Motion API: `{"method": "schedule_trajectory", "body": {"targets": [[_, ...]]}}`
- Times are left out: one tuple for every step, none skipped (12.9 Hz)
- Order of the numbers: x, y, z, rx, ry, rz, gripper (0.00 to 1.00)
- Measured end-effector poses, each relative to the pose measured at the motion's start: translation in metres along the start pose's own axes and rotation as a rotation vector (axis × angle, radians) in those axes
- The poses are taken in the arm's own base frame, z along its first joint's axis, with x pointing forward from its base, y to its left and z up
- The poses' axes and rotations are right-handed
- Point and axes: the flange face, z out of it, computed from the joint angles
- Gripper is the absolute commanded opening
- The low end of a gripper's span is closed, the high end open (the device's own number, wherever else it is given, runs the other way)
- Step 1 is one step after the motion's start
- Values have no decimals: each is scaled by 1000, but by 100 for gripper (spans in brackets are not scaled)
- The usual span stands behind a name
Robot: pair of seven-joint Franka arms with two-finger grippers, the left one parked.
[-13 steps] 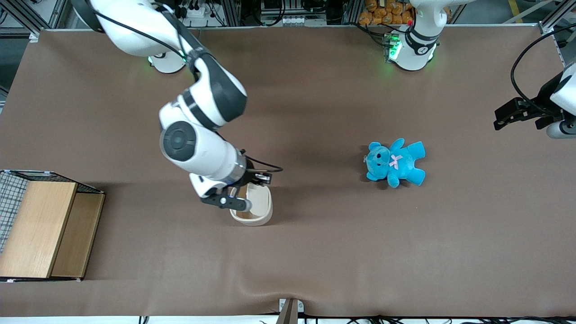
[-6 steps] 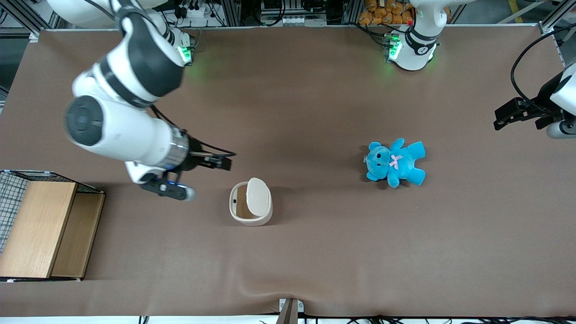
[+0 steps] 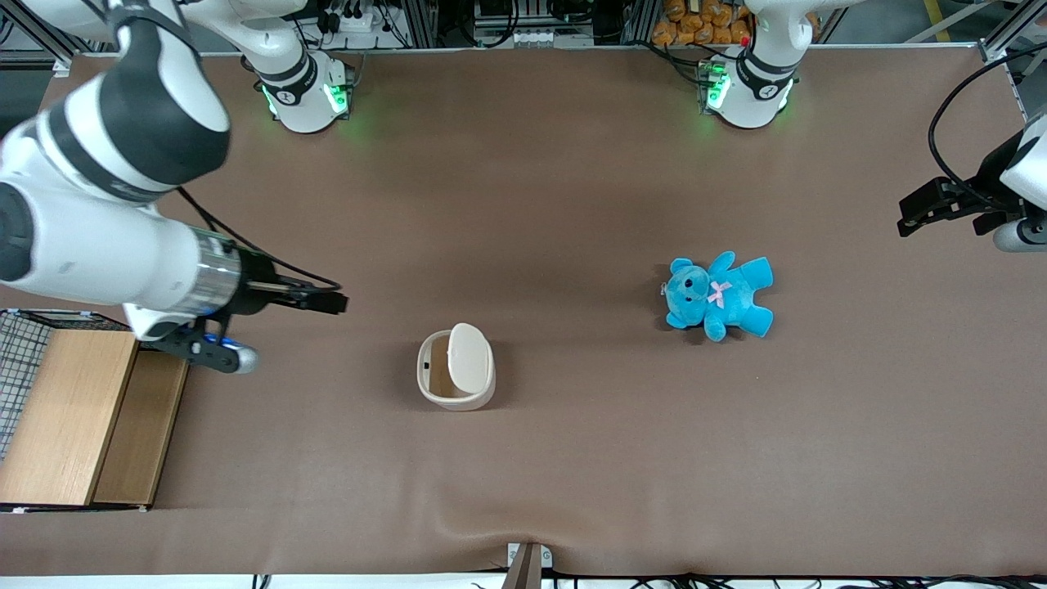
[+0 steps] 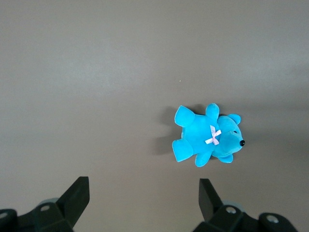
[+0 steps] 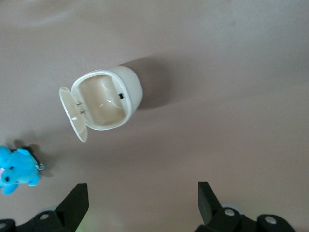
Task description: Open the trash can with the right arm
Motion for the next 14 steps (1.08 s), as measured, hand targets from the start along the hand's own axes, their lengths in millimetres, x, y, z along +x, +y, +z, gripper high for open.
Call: {"method": "schedule_trajectory", "body": {"targets": [[-4,9,-10,-20,5,-12,100],[-8,16,-19,-47,13,-15,100],[-13,23,-28,-74,21,-12,100],[-18,30,-36,-95,24,-15,100],[-22,37,-45,-106,25,-32,100],[-26,45,-56,-112,31,-54,100],[-32,52,-67,-120,40,-69,100],[-40,58,-78,-132,54,-74,100],[-49,62,-88,-149,69,-82,100],[-59,66,-95,-167,82,-103,100],[-68,71,-100,-185,88,-126,100],[-74,79,-104,-197,89,-137,100],[-81,87,-107,-204,91,-138,100],[-87,96,-109,-208,99,-133,100]]}}
